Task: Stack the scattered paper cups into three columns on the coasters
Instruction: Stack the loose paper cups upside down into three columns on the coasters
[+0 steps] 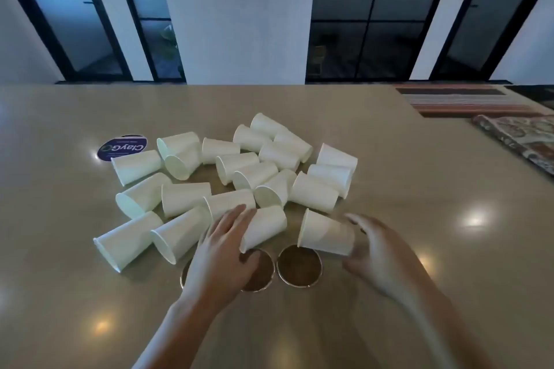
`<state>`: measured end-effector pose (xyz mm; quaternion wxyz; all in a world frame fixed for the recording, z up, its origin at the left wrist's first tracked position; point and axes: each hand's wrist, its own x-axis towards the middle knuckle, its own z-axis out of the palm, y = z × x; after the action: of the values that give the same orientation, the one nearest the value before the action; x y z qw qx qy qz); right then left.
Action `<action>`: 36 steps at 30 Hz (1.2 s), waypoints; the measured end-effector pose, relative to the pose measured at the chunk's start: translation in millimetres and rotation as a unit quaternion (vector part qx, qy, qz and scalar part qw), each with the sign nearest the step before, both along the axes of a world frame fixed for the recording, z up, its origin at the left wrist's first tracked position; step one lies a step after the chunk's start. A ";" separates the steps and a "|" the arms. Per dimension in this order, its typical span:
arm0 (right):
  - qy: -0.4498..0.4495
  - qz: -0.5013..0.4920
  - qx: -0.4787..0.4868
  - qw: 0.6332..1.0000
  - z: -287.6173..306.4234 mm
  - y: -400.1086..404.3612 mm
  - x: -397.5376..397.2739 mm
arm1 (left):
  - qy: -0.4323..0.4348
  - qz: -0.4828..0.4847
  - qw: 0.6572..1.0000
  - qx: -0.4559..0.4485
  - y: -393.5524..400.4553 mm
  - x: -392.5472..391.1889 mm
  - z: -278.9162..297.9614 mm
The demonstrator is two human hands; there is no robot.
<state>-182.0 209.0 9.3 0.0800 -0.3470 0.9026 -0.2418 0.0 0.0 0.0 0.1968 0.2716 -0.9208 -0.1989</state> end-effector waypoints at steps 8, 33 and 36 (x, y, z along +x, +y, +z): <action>-0.105 0.004 -0.103 0.989 -11.8 9.2 -1.7 | 0.009 0.018 0.998 0.058 -2.7 8.6 -3.1; -0.346 0.110 -0.354 0.862 35.9 -31.3 15.8 | 0.117 -0.153 0.903 0.384 -0.6 9.6 29.6; -0.320 0.104 -0.355 0.873 31.8 -40.6 26.2 | 0.122 -0.149 0.903 0.384 5.1 3.7 24.1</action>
<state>-155.7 168.4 41.2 0.2604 -0.3478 0.6402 -0.6335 3.7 5.1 24.1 0.1564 0.1594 -0.7715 -0.5958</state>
